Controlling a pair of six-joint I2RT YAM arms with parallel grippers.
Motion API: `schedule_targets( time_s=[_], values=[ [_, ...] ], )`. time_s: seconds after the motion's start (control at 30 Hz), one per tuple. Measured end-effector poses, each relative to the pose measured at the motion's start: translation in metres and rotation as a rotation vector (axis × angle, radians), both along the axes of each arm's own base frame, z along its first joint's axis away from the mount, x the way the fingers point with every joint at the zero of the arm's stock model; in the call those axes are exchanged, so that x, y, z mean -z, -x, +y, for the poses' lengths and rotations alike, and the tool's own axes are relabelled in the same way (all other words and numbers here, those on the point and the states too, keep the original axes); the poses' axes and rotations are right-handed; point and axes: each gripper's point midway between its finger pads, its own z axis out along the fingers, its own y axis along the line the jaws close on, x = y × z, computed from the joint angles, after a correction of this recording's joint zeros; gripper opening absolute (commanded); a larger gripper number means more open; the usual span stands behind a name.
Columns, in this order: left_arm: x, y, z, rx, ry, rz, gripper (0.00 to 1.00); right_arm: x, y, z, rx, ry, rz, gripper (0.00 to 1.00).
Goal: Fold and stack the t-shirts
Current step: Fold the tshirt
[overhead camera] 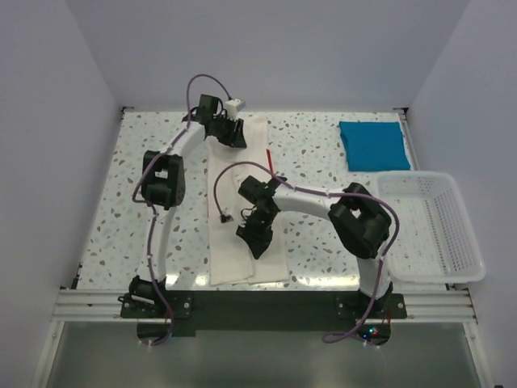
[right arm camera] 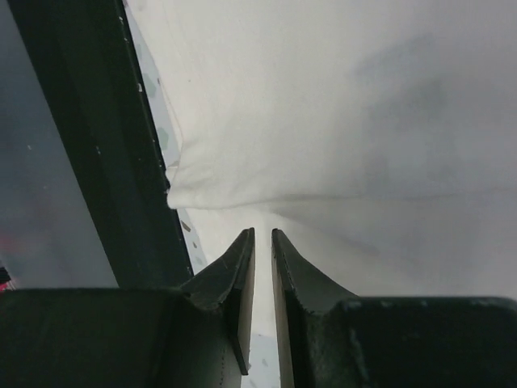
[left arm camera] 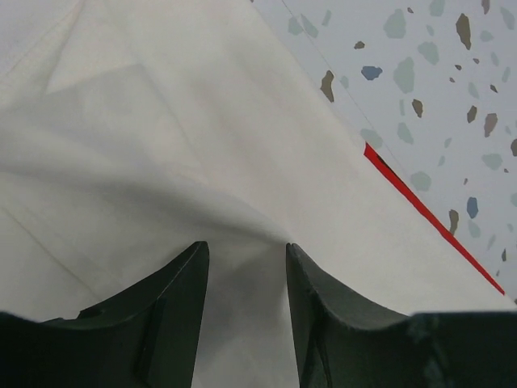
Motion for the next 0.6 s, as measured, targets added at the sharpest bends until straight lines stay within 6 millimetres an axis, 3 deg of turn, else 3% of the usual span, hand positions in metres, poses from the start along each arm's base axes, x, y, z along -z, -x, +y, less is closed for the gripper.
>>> schedule_targets(
  time_s=[0.07, 0.13, 0.27, 0.37, 0.47, 0.6],
  values=[
    [-0.011, 0.006, 0.006, -0.013, 0.013, 0.013, 0.49, -0.016, -0.008, 0.001, 0.028, -0.045, -0.008, 0.19],
    [-0.033, 0.011, 0.019, -0.034, 0.024, 0.0, 0.49, -0.041, -0.026, 0.0, 0.078, -0.11, -0.044, 0.18],
    [-0.093, 0.029, 0.053, -0.071, 0.028, -0.059, 0.46, -0.092, -0.078, -0.015, 0.23, -0.228, -0.167, 0.14],
    [-0.123, 0.056, 0.07, -0.079, 0.022, -0.092, 0.43, -0.105, -0.124, -0.031, 0.373, -0.245, -0.25, 0.1],
    [-0.12, 0.085, 0.071, -0.066, 0.013, -0.064, 0.42, -0.096, -0.159, -0.042, 0.495, -0.207, -0.279, 0.09],
    [-0.067, 0.121, 0.076, -0.068, -0.027, 0.081, 0.4, -0.073, -0.207, -0.043, 0.621, -0.163, -0.3, 0.11]
  ],
)
